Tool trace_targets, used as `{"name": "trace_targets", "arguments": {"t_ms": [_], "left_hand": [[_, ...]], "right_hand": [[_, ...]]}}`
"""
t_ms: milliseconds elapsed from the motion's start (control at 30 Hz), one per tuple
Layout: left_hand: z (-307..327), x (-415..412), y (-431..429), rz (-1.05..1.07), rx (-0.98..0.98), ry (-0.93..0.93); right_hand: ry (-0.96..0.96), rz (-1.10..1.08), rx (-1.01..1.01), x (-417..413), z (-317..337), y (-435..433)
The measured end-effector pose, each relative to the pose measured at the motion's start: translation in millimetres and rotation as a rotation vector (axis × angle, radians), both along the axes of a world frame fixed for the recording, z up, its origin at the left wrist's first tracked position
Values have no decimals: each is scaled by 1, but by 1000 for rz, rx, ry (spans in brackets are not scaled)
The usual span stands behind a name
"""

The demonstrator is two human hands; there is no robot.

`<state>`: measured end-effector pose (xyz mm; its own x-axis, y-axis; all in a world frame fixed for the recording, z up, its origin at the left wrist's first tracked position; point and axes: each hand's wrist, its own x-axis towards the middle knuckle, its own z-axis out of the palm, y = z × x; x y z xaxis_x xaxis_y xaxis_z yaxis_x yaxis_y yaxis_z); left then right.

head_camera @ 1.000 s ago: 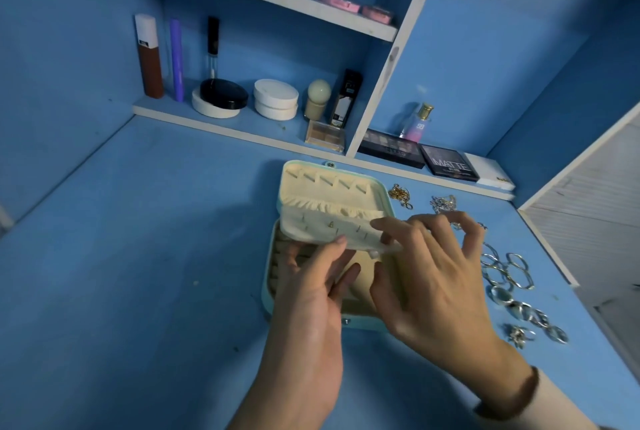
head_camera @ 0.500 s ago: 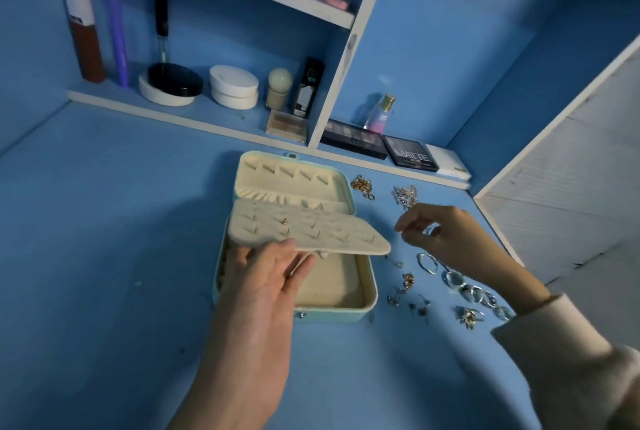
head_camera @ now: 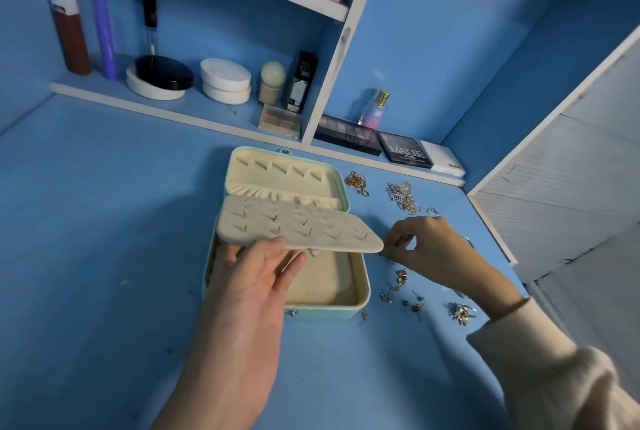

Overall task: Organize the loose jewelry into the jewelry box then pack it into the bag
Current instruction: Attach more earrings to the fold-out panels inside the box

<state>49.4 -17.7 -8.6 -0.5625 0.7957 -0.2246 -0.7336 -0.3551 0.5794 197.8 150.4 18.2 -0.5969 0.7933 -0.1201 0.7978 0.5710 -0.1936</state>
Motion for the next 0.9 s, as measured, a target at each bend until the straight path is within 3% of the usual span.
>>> {"name": "trace_targets", "arguments": {"t_ms": [167, 733, 900], "left_hand": [[2, -1, -1, -3, 20, 23], [2, 0, -2, -23, 23, 1], [2, -1, -2, -13, 17, 2]], "right_hand": [[59, 18, 5, -1, -1, -1], [-68, 26, 112, -11, -4, -2], [106, -39, 45, -7, -2, 3]]}}
